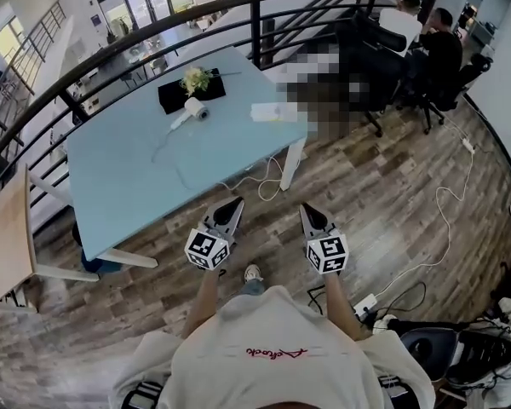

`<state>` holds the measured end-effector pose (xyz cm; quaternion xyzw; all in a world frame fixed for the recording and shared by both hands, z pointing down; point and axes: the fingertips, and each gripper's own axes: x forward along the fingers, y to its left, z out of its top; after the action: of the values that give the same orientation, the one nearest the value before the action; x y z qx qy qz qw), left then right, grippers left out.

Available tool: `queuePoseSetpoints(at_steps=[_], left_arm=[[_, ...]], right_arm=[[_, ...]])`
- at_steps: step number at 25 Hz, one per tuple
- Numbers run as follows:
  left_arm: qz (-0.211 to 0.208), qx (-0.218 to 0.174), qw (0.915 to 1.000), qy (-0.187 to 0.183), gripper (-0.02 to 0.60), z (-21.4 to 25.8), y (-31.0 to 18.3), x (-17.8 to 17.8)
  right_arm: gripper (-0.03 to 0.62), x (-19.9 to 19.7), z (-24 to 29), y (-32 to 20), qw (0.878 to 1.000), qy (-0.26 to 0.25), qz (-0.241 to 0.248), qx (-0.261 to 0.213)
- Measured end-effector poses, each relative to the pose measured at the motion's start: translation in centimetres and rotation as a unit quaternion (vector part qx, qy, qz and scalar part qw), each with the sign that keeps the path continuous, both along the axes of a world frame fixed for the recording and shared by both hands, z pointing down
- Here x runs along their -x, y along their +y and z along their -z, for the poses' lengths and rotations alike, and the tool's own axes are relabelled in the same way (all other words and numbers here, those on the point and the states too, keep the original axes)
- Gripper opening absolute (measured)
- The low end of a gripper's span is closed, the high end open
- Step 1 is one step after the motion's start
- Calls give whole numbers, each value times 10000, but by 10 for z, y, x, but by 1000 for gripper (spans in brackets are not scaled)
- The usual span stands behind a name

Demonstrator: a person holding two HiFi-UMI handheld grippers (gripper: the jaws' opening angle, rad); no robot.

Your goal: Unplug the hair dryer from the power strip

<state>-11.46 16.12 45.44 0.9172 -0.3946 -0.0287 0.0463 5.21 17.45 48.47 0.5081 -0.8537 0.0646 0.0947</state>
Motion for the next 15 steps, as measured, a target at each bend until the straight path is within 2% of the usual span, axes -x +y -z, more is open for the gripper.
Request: queuePoseSetpoints(at_steps=[8,15], left_arm=[[-63,-66,9999,48,9,8,-82,24],[-222,-32,9997,71,9,-1,-120,37]], right_arm=[[18,27,8,-82,10000,29,-34,-82],[18,44,2,-118,9999,81,-109,-62]])
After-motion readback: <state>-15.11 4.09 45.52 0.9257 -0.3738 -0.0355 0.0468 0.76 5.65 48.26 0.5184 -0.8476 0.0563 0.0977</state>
